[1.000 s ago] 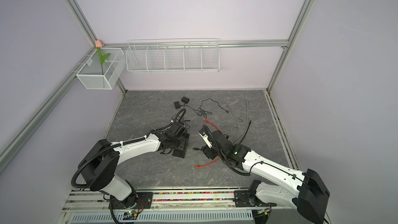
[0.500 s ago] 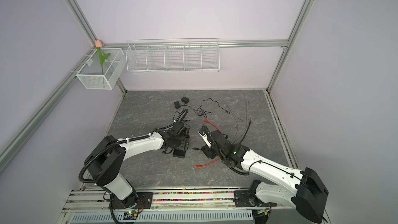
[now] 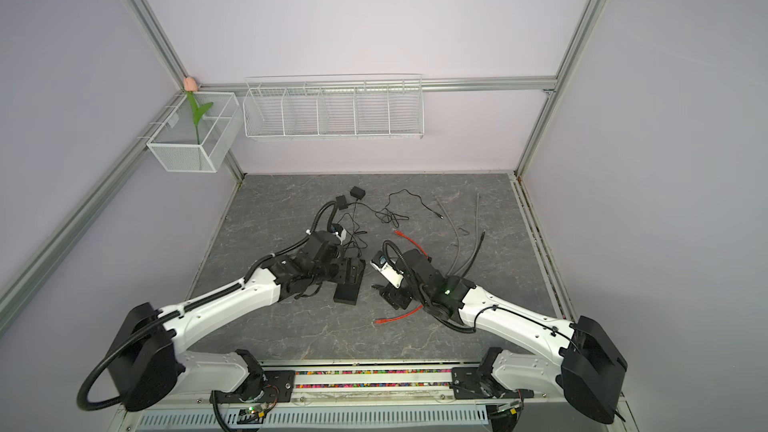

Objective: Insert the plug into the switch port
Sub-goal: 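Grasp the black ethernet cable plug with the right gripper while left gripper releases the switch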

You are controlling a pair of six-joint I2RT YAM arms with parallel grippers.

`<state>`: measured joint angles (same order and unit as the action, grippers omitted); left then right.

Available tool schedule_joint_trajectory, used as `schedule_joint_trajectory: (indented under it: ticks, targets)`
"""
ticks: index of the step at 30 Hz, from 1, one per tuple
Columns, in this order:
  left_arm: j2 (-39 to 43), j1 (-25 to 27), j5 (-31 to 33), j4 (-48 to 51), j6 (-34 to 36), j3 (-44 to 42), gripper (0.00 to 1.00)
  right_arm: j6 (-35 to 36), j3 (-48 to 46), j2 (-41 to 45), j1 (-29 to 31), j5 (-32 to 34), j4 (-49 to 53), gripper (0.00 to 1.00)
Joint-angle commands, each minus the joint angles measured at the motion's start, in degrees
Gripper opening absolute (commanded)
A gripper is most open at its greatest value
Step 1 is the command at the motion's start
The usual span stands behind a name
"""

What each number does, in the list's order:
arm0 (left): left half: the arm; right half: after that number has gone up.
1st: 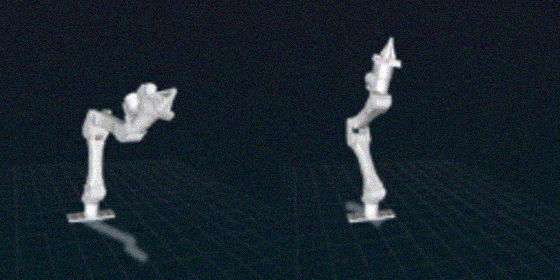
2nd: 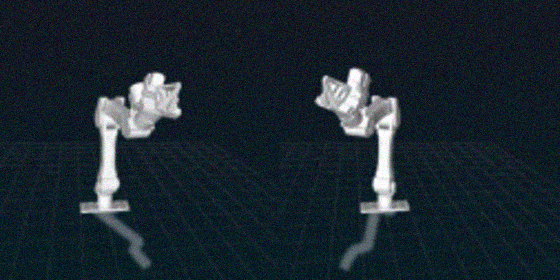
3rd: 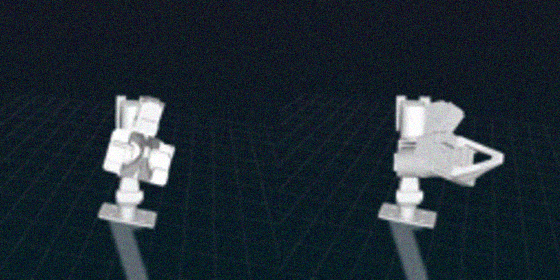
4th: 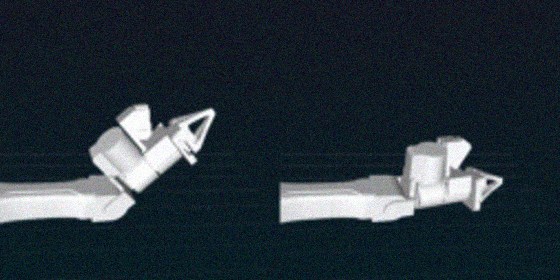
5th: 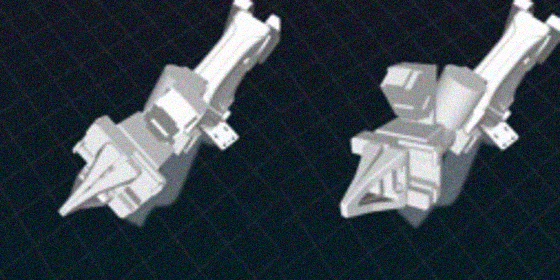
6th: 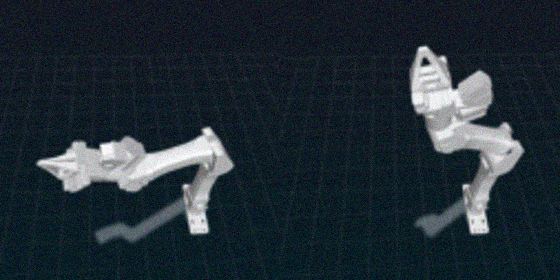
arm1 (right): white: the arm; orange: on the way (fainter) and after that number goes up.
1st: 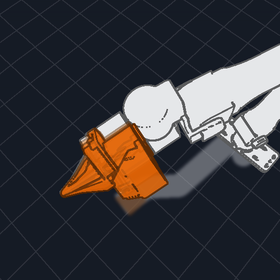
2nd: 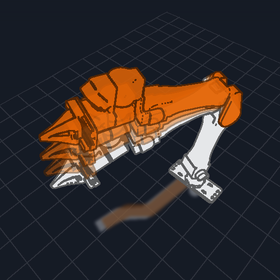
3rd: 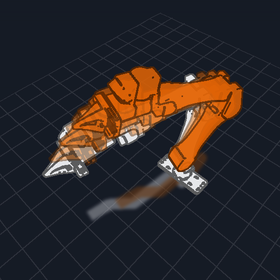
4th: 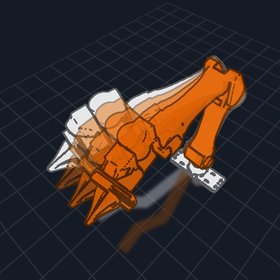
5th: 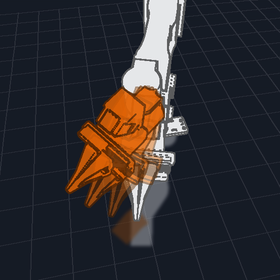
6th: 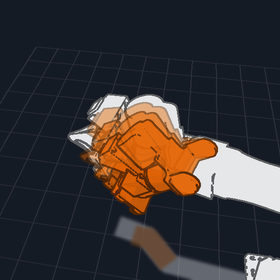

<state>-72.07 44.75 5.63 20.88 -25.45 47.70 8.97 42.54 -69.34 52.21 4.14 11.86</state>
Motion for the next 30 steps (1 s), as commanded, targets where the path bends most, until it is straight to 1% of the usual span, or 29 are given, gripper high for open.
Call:
schedule_joint_trajectory:
  ticks: [1, 4, 7, 9, 10, 11, 14, 15, 18, 22, 27, 30]
  targets:
    - [5.5, -2.0, -2.8, -5.2, -2.1, -5.9, 0.99, 4.6, 3.6, -5.3, -0.7, -2.9, 1.6, 0.75]
    - [12.0, -3.8, -6.2, -10.2, -3.6, -11.3, 0.99, 4.7, 7.4, -12.7, -2.1, -1.9, 6.2, 0.7]
    - [18.1, -4.2, -5.6, -12.8, -3.9, -15.5, 1.0, 5.0, 9.0, -17.7, -2.3, -2.4, 6.6, 0.69]
    - [21.5, -4.5, -5.3, -12.1, -3.8, -16.9, 0.97, 5.3, 8.9, -19.4, -2.7, -2.8, 5.6, 0.69]
    - [22.9, -4.5, -5.5, -11.6, -3.8, -17.4, 0.94, 5.4, 9.0, -20.2, -3.1, -3.1, 5.2, 0.69]
    - [24.2, -4.6, -6.3, -11.4, -3.8, -17.9, 0.9, 5.4, 9.3, -21.0, -3.7, -3.4, 5.0, 0.7]
    - [27.3, -4.7, -9.1, -11.8, -4.0, -19.2, 0.85, 5.4, 11.1, -23.5, -5.6, -5.1, 6.4, 0.69]
    - [28.1, -4.7, -9.7, -12.3, -4.1, -19.8, 0.85, 5.5, 11.8, -24.5, -6.0, -5.7, 7.3, 0.68]
    - [31.0, -4.8, -10.1, -14.5, -4.8, -22.1, 0.87, 5.6, 14.5, -27.1, -6.5, -5.9, 10.8, 0.65]
    - [32.9, -4.8, -11.0, -17.0, -5.9, -24.3, 1.0, 6.9, 16.8, -29.4, -6.7, -6.9, 14.2, 0.62]
    - [34.4, -4.9, -11.1, -17.4, -5.7, -24.6, 0.99, 7.3, 18.9, -32.5, -7.1, -7.8, 18.7, 0.56]
    - [35.8, -5.0, -11.0, -17.7, -5.3, -25.2, 0.99, 6.7, 19.4, -33.8, -7.5, -7.8, 20.0, 0.49]
